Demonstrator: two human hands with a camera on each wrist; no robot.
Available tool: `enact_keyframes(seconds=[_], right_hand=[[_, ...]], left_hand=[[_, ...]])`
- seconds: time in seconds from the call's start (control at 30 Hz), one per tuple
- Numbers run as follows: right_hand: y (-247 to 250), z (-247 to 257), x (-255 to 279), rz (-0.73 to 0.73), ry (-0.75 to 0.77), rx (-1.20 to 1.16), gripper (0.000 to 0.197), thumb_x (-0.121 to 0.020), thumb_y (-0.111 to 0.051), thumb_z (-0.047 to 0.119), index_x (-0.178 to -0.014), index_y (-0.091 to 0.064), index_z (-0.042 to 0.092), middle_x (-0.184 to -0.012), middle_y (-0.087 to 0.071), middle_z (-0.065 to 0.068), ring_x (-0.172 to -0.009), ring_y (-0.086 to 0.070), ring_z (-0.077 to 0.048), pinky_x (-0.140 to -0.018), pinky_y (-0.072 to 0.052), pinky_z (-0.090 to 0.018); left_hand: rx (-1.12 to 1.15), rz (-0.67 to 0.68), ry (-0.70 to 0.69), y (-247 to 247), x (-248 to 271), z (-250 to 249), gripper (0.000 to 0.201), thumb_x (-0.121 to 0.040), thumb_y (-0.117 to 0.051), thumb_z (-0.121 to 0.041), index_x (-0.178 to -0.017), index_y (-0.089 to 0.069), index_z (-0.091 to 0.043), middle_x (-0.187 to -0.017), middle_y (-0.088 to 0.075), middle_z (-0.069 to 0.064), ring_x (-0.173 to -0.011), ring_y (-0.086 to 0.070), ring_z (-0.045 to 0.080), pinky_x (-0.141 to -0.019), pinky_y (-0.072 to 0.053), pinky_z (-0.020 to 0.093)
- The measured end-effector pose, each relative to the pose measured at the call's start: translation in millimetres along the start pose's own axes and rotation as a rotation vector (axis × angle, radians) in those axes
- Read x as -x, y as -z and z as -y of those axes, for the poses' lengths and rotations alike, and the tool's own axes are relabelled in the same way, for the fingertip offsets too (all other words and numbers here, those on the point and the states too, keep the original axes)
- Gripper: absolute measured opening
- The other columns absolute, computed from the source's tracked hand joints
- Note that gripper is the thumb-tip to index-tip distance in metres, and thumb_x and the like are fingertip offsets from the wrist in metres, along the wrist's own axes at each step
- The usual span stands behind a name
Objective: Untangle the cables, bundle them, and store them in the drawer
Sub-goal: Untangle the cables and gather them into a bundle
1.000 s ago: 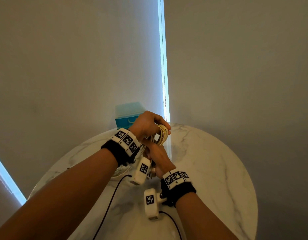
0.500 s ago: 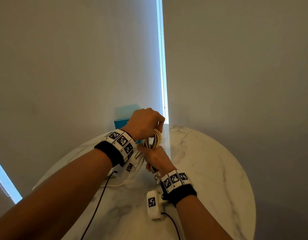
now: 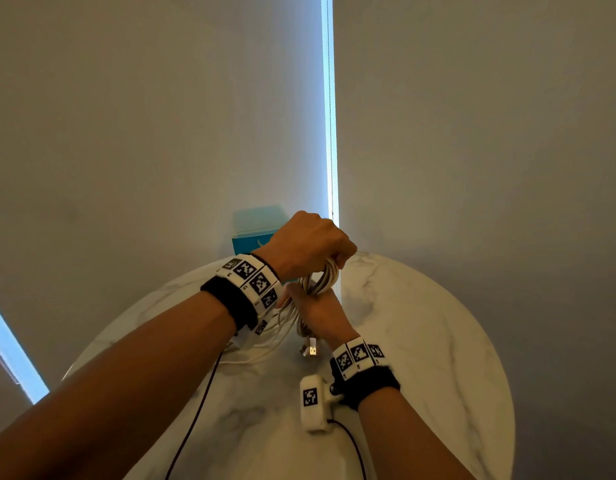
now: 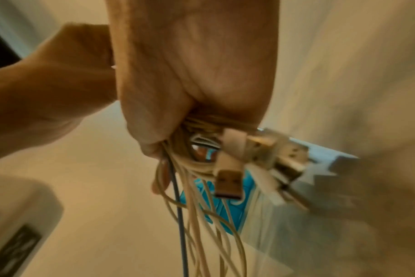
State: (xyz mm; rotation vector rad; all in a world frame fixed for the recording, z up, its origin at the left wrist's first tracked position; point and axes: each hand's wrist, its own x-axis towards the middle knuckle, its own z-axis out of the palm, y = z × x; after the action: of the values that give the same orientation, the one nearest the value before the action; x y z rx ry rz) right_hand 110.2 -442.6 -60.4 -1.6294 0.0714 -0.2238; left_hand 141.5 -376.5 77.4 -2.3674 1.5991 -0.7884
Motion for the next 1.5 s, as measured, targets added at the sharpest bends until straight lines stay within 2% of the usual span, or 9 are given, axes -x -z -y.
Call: enact_keyframes(seconds=[0.1,0.27,0.63,0.77,0.9,1.03,1.13,1.27,1.5], right_hand=[[5,-3,-1,-0.128,0.107,-0.128,0.033,-0.109,-0.058,0.033,-0.095,-0.076,0.009,-0.085,-0.08,-0.012,-0.054,-0.058,-0.019,-0.048,-0.048,-0.027],[12,-14,-6,-0.151,-0.049,-0.575,0.029,-0.105,-0.061,0.032,-0.116,-0.078,0.012,-0.108,-0.08,-0.02,-0.104,-0.076,-0.041,-0.093,-0.061,-0.056],[32,-32,-19,0.074,-0.223,-0.741,0.05,-0.104,-0.065,0.05,-0.137,-0.073,0.013,-0.133,-0.06,-0.018,-0.127,-0.055,-0.035,-0.128,-0.031,-0.056],[32,-35,-23,0.094,-0.163,-0.649,0.052,-0.101,-0.064,0.056,-0.131,-0.078,0.015,-0.107,-0.069,-0.009,-0.104,-0.065,-0.019,-0.109,-0.043,-0.042],[30,-36,-26,0.11,-0.194,-0.694,0.052,-0.105,-0.058,0.052,-0.132,-0.077,0.012,-0.146,-0.066,-0.014,-0.131,-0.068,-0.026,-0.122,-0.044,-0.053],[26,-34,-24,0.11,-0.187,-0.74,0.059,-0.108,-0.051,0.052,-0.126,-0.066,-0.003,-0.142,-0.069,-0.018,-0.138,-0.062,-0.031,-0.122,-0.042,-0.054],[19,-30,-21,0.049,-0.153,-0.828,0.05,-0.106,-0.053,0.051,-0.079,-0.056,0.009,-0.108,-0.079,-0.018,-0.123,-0.072,-0.033,-0.12,-0.045,-0.052],[15,-22,-15,0.028,-0.113,-0.937,0.054,-0.106,-0.053,0.053,-0.068,-0.048,0.016,-0.066,-0.052,-0.005,-0.077,-0.076,-0.025,-0.117,-0.046,-0.057],[26,-28,-17,0.014,-0.133,-0.844,0.047,-0.103,-0.058,0.051,-0.076,-0.057,0.013,-0.078,-0.059,-0.008,-0.091,-0.072,-0.029,-0.091,-0.064,-0.045]], left_hand=[[0.423,-0.052,0.226,-16,16,8,0.027,-0.09,-0.082,-0.03,-0.112,-0.075,-0.044,-0.104,-0.073,-0.022,-0.103,-0.066,0.007,-0.089,-0.053,0.032],[1.075,0.232,0.615,-71,56,8,0.098,-0.085,-0.066,-0.077,-0.163,-0.026,-0.036,-0.154,-0.054,-0.001,-0.135,-0.059,0.022,-0.11,-0.054,0.044],[0.896,0.202,0.594,-108,96,4,0.047,-0.102,-0.055,-0.063,-0.115,-0.074,-0.022,-0.094,-0.074,-0.005,-0.079,-0.072,0.009,-0.076,-0.055,0.026],[1.097,0.179,0.658,-101,104,-4,0.047,-0.108,-0.045,-0.058,-0.105,-0.072,-0.02,-0.1,-0.069,0.001,-0.086,-0.066,0.014,-0.073,-0.054,0.025],[1.273,0.214,0.603,-104,116,-6,0.036,-0.096,-0.071,-0.055,-0.12,-0.069,-0.028,-0.102,-0.073,-0.005,-0.078,-0.067,0.002,-0.061,-0.052,0.017],[1.231,0.244,0.55,-115,128,3,0.035,-0.094,-0.081,-0.038,-0.125,-0.068,-0.028,-0.106,-0.075,-0.001,-0.081,-0.068,0.006,-0.07,-0.056,0.024],[1.292,0.329,0.585,-119,133,6,0.029,-0.099,-0.074,-0.027,-0.127,-0.068,-0.022,-0.11,-0.076,0.014,-0.087,-0.071,0.019,-0.089,-0.06,0.044],[1.312,0.28,0.613,-112,131,2,0.031,-0.1,-0.07,-0.019,-0.13,-0.07,-0.015,-0.13,-0.067,0.011,-0.116,-0.064,0.026,-0.105,-0.052,0.04],[1.246,0.216,0.574,-108,140,5,0.037,-0.101,-0.068,-0.048,-0.107,-0.073,-0.011,-0.082,-0.076,0.0,-0.074,-0.07,0.014,-0.081,-0.058,0.032]])
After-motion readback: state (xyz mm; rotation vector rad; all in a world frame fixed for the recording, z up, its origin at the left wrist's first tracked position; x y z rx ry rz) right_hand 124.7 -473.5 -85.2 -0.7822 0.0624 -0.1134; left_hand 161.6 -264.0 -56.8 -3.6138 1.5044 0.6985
